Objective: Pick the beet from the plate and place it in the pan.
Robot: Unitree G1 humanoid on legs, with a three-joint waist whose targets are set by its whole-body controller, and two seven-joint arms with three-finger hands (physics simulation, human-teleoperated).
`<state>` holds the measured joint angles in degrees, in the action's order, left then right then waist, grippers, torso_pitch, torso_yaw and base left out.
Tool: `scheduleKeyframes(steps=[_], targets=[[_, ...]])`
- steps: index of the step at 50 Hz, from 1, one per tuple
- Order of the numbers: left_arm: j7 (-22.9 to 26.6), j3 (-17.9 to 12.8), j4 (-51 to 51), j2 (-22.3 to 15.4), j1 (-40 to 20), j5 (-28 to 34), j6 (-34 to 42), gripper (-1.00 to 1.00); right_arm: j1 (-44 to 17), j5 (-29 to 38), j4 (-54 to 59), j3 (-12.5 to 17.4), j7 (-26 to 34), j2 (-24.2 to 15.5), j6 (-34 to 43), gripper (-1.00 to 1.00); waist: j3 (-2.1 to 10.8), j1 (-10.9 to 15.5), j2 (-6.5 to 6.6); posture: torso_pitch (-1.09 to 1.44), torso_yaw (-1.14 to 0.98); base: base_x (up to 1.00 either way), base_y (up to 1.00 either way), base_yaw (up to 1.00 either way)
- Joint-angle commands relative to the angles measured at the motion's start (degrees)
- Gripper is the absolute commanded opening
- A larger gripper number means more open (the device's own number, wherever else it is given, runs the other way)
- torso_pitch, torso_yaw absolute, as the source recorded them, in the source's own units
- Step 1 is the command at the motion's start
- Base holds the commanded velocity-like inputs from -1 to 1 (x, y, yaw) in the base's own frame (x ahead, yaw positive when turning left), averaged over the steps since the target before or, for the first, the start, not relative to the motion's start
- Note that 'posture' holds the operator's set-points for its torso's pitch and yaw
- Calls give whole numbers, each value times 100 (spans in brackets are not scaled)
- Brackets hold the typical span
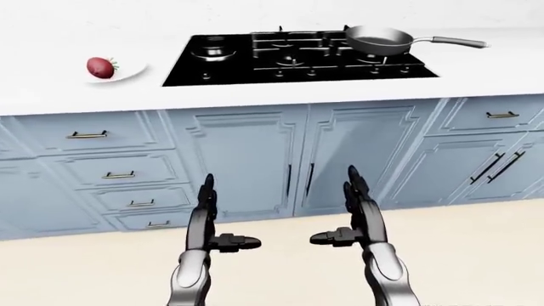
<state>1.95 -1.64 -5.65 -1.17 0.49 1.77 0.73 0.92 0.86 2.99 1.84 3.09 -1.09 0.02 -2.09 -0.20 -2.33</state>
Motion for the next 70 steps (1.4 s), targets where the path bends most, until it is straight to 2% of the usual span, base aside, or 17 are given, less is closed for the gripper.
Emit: scheduleKeyframes(steps=[1, 3, 4, 9, 13, 16, 17, 27, 31, 32, 35, 40, 44, 59, 60, 65, 70], targets=[[-2, 11, 200, 8, -111, -4, -193, 100, -95, -13, -150, 28, 2, -30, -171, 100, 71, -10, -35, 0, 0, 0, 30, 0], [-9, 20, 223, 12, -108, 4, -172, 100, -94, -13, -168, 29, 6, -33, -154, 100, 135, -33, -271, 0, 0, 0, 29, 0], [-7, 26, 245, 12, -99, 7, -161, 100, -93, -11, -149, 30, 10, -34, -173, 100, 112, -101, -36, 0, 0, 0, 30, 0], [2, 16, 244, 3, -96, 0, -167, 100, -75, 11, -187, 12, 19, -29, -156, 100, 163, -59, -44, 0, 0, 0, 30, 0], [10, 11, 255, 0, -89, -4, -165, 100, -59, 27, -222, -4, 12, -17, -135, 100, 71, -70, 289, 0, 0, 0, 29, 0], [14, 6, 260, -2, -87, -7, -162, 100, -53, 30, -250, -8, 10, -14, -112, 100, 214, -29, 907, 0, 0, 0, 29, 0], [15, 6, 264, -2, -84, -6, -162, 100, -78, 23, -172, 5, 17, -22, -167, 100, 132, 9, 584, 0, 0, 0, 30, 0], [11, 3, 238, 1, -91, -3, -177, 100, -89, 18, -147, 16, 21, -27, -178, 100, 76, 5, 136, 0, 0, 0, 29, 0], [-10, 20, 293, 16, -94, 7, -120, 100, -102, 11, -134, 27, 23, -31, -177, 100, 162, -25, -311, 0, 0, 0, 29, 0], [-10, 16, 250, 14, -100, 5, -157, 100, -106, 9, -116, 30, 24, -32, -190, 100, 98, -91, -27, 0, 0, 0, 29, 0], [-8, 14, 279, 10, -97, -2, -133, 100, -105, 15, -119, 23, 14, -26, -185, 100, 164, -79, -124, 0, 0, 0, 29, 0], [11, -5, 262, 6, -94, -48, -149, 100, -77, 22, -190, 11, 3, -20, -149, 100, 79, -64, 162, 0, 0, 0, 29, 0], [4, -2, 317, 2, -73, -35, -125, 100, -80, 33, -231, 4, -7, -18, -122, 100, 193, -50, 827, 0, 0, 0, 30, 0], [-179, -372, 1154, -173, -592, -297, 886, 100, -533, 96, -1184, 18, -191, -41, 925, 100, 136, -26, -227, 0, 0, 0, 29, 0], [-210, -373, 1182, -180, -653, -296, 954, 100, -614, 94, -1206, 23, -208, -41, 1003, 100, 129, -89, 3, 0, 0, 0, 30, 0], [-313, -478, 1434, -293, -1145, -424, 1502, 100, -1215, 124, -1612, 7, -336, -62, 1758, 100, 231, -40, -5, 0, 0, 0, 29, 0], [-351, -608, 1775, -537, -1731, -561, 2260, 100, -1929, 109, -2069, 94, -402, -179, 2770, 100, 195, -69, 516, 0, 0, 0, 29, 0]])
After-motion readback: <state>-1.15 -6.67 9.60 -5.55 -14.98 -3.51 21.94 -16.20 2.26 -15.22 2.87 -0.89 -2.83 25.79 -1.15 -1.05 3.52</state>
